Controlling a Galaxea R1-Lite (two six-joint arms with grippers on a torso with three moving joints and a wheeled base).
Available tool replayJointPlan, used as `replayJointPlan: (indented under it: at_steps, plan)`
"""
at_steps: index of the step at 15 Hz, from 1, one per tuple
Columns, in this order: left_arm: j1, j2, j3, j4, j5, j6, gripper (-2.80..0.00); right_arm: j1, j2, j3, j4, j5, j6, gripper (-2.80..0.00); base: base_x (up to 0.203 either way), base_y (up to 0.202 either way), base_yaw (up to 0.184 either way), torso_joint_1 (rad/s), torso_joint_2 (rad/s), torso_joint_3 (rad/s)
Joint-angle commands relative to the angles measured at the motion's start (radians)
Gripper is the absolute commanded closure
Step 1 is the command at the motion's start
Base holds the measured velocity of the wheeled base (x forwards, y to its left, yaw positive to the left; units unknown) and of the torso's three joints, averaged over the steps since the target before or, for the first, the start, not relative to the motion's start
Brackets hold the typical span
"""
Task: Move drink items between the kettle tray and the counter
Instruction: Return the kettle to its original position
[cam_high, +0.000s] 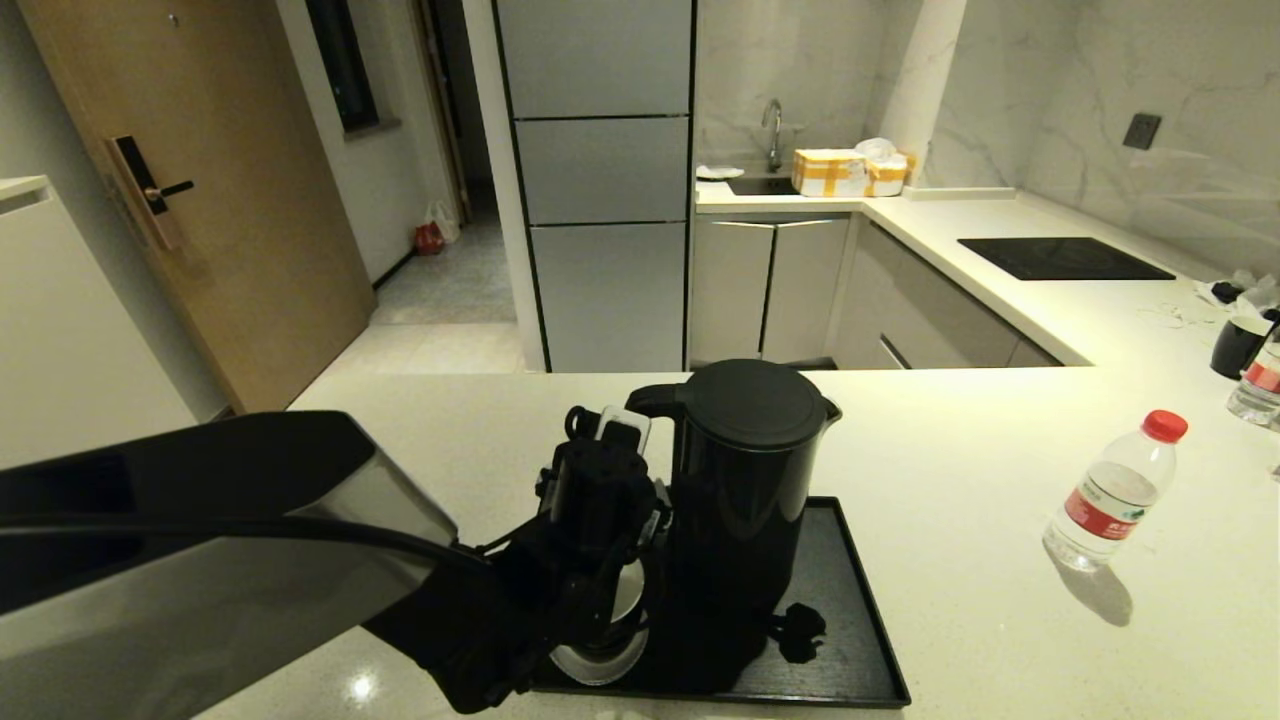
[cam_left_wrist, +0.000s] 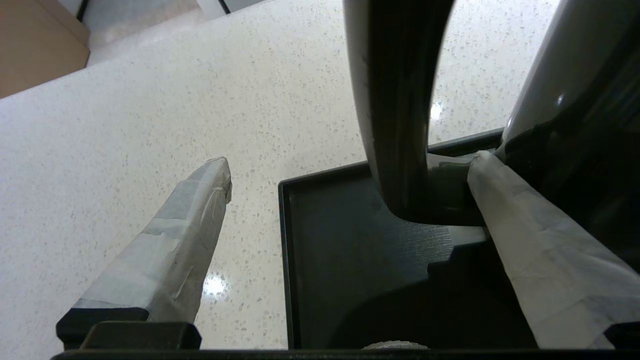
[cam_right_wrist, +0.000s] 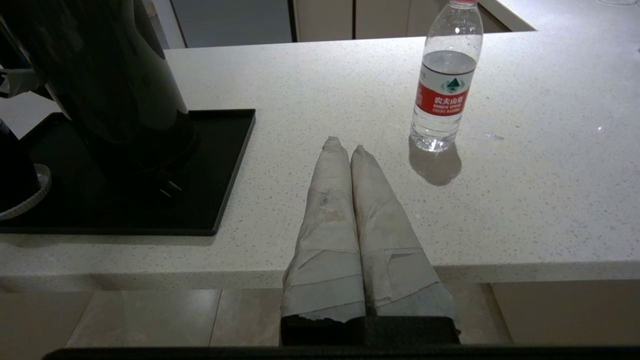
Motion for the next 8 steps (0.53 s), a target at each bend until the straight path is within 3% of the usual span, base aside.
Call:
replayJointPlan:
  at_steps: [1,8]
  plan:
    - [-0.001,0.021,0.021,-0.080,0.007,0.012,-2.80,-0.001,0.000,0.003,0.000,0.001,0.000,0.00,0.000,0.000,0.000,0.000,0.00,0.000]
    - [-0.010,0.041,0.036,-0.141,0.041,0.014,-2.80,-0.001,0.000,0.003,0.000,0.000,0.000,0.00,0.000,0.000,0.000,0.000,0.00,0.000]
